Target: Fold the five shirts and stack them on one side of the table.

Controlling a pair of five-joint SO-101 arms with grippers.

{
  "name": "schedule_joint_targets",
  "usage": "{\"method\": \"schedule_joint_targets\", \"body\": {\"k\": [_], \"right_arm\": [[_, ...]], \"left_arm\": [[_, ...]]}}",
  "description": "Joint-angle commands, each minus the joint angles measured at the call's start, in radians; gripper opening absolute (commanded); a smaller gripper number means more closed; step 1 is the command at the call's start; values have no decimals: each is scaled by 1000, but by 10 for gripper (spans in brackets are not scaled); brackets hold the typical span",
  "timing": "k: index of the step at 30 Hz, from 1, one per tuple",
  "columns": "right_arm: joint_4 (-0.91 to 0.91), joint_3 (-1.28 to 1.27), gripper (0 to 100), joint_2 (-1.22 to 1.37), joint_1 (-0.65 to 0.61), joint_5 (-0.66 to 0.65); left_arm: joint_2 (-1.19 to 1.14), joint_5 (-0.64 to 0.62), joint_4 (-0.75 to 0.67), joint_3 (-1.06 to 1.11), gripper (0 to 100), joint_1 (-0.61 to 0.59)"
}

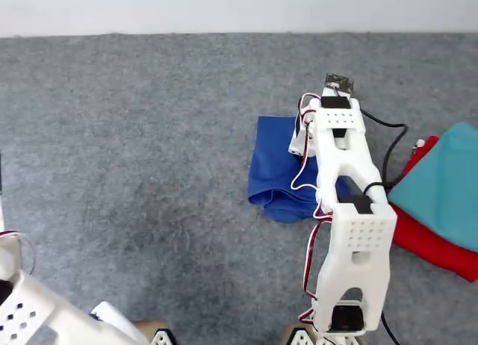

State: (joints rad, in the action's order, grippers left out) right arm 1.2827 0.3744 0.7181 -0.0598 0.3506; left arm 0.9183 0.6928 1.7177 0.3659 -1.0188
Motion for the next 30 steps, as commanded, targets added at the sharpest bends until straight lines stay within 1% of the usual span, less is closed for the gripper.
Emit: {"method": "schedule_joint_targets", "body": {"k": [1, 3, 6, 11, 18, 20, 26, 30], "right_arm": [[-1, 25, 64, 33, 1, -60], [19, 37, 33, 21, 10, -87], [108, 110, 13, -12, 13, -107], [266, 242, 10, -107, 5, -212], [481, 379, 10, -275, 13, -296], [516, 393, 9, -326, 22, -310], [513, 333, 9, -509, 176, -318], [513, 242, 9, -575, 302, -413]], "left_arm": [[11, 8, 6, -2, 15, -5], [11, 8, 6, -2, 15, -5], [11, 8, 6, -2, 15, -5], [11, 8, 6, -2, 15, -2], [11, 8, 0, 15, 15, 2], [11, 8, -2, 38, 15, 2], [11, 9, -2, 48, 15, -5], [11, 9, -2, 47, 15, -3]]}}
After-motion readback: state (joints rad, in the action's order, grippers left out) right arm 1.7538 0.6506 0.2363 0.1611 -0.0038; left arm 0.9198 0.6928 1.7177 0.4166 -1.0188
